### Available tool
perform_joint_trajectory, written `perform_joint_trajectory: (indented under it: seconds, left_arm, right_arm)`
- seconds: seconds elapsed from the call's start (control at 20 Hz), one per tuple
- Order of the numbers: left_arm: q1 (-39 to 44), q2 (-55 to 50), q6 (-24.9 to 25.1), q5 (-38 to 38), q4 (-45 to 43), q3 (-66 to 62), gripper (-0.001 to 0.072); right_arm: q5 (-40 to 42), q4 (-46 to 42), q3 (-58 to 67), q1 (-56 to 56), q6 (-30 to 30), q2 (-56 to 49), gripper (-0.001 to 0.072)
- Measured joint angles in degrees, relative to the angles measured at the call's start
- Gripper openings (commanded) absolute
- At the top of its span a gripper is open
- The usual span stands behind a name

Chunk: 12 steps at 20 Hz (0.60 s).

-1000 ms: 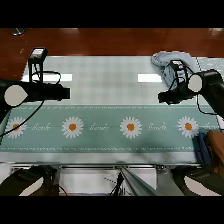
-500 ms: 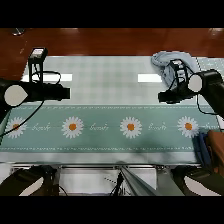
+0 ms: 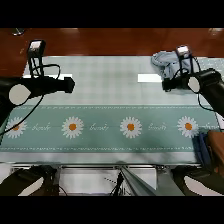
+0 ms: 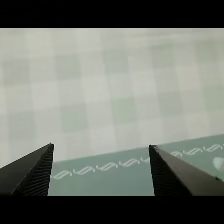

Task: Fold the shirts.

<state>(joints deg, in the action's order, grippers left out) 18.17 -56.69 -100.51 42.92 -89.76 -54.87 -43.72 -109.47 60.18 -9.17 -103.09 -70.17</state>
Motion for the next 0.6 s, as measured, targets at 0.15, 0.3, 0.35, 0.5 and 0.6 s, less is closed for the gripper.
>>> perform_joint_trajectory:
  seconds: [0.15, 0.3, 0.35, 0.5, 0.6]
  left_arm:
    - [-0.02, -2.23, -0.17, -5.68, -0.20, 0.02, 0.0704]
    - [-0.02, -4.74, -0.20, -9.40, -0.31, 0.04, 0.0704]
    - [-0.02, -5.60, -0.20, -10.34, -0.39, 0.04, 0.0704]
    - [-0.02, -8.09, -0.26, -11.89, -0.44, 0.04, 0.0704]
    - [-0.02, -9.46, -0.37, -12.52, -0.44, 0.04, 0.0704]
  right_arm:
    - [6.91, -3.26, 5.31, 6.05, -5.05, -5.35, 0.0615]
    - [10.12, 1.46, 13.62, 12.09, -3.89, -14.29, 0.0615]
    - [10.34, 4.24, 16.22, 13.35, -2.29, -17.38, 0.0615]
    - [8.66, 9.35, 23.74, 15.63, 2.27, -26.88, 0.0615]
    - [5.92, 11.45, 28.02, 16.09, 4.02, -32.09, 0.0615]
